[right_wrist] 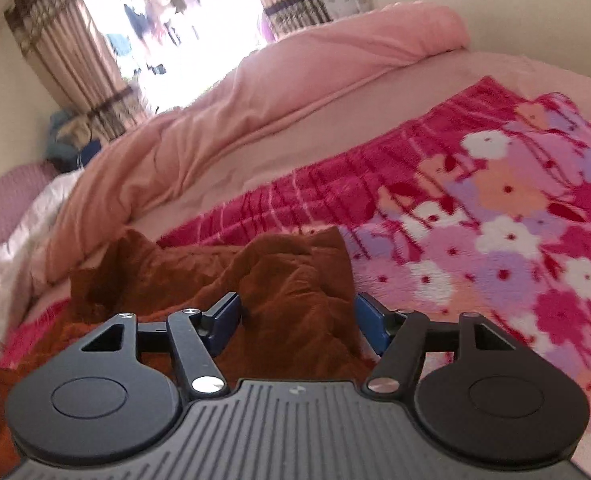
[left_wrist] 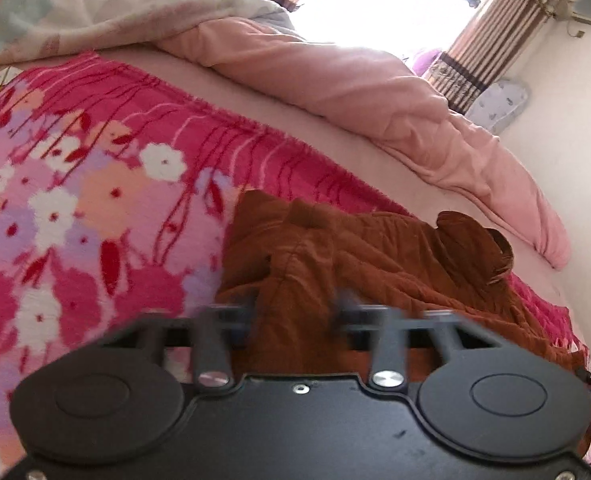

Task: Fold large clothes
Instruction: 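Open both tools to release the folded hem onto the jacket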

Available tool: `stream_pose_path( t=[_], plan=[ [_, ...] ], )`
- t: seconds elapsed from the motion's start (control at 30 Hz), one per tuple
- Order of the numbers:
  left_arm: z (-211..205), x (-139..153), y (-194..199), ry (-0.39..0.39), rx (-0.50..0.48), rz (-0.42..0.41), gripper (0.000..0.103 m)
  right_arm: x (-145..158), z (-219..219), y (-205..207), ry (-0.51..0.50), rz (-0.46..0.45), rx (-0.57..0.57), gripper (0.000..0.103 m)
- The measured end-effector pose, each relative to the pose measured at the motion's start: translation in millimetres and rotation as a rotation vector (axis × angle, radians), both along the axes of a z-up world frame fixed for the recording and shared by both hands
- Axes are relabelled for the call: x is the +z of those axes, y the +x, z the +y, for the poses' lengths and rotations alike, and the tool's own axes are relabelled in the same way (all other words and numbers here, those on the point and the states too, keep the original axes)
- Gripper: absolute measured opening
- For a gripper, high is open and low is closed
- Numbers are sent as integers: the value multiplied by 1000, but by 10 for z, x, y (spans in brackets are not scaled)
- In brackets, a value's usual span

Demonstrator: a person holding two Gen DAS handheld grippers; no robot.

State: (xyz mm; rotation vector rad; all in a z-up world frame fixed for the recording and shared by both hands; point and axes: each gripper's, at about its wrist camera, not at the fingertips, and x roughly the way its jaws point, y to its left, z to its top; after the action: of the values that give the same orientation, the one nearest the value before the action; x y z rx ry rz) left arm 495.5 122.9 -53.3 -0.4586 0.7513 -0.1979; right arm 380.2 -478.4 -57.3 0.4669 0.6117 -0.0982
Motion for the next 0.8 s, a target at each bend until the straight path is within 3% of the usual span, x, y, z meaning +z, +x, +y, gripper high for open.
stream_pose_path(
  t=[0.03, 0.07, 0.17, 0.23, 0.3, 0.47, 0.53, 0.63, 0.67, 0.7, 0.73, 0.77, 0.8],
  plan=[
    [-6, 50, -10, -1, -1, -15, 8, 9, 31, 20, -29, 7, -2, 32],
    [-22, 105, -27, 6, 2, -47, 8, 36, 58, 27, -56, 7, -10, 13],
    [-5, 324, -84, -22, -8, -182, 8, 210, 32, -107, -35, -89, -22, 8],
    [6, 402, -25, -33, -8, -213, 9, 304, -32, -167, -19, -139, -45, 8],
    [-30, 334, 148, -18, -7, -187, 9, 325, -100, -129, 2, -140, -48, 8],
    [-133, -265, 557, 42, 11, 16, 15, -33, -154, 216, 19, 8, -77, 8],
    [-123, -419, 552, 32, 5, -7, 18, -203, -149, 264, 21, 35, -81, 8],
    [-132, -370, 500, 71, -16, -25, 25, -272, -145, 235, 22, 24, -79, 11],
    [-137, -322, 470, 96, -16, -30, 29, -255, -136, 215, 11, 22, -77, 19],
    [-146, -262, 484, 128, -4, -33, 40, -219, -123, 186, -11, 15, -84, 24],
    [-125, -170, 419, 165, 18, -46, 46, -160, -104, 139, -42, 5, -102, 39],
    [-101, -63, 332, 198, 42, -70, 46, -88, -99, 95, -71, -7, -124, 53],
    [-84, 43, 233, 219, 55, -90, 44, 4, -78, 2, -102, -31, -147, 55]
  ],
)
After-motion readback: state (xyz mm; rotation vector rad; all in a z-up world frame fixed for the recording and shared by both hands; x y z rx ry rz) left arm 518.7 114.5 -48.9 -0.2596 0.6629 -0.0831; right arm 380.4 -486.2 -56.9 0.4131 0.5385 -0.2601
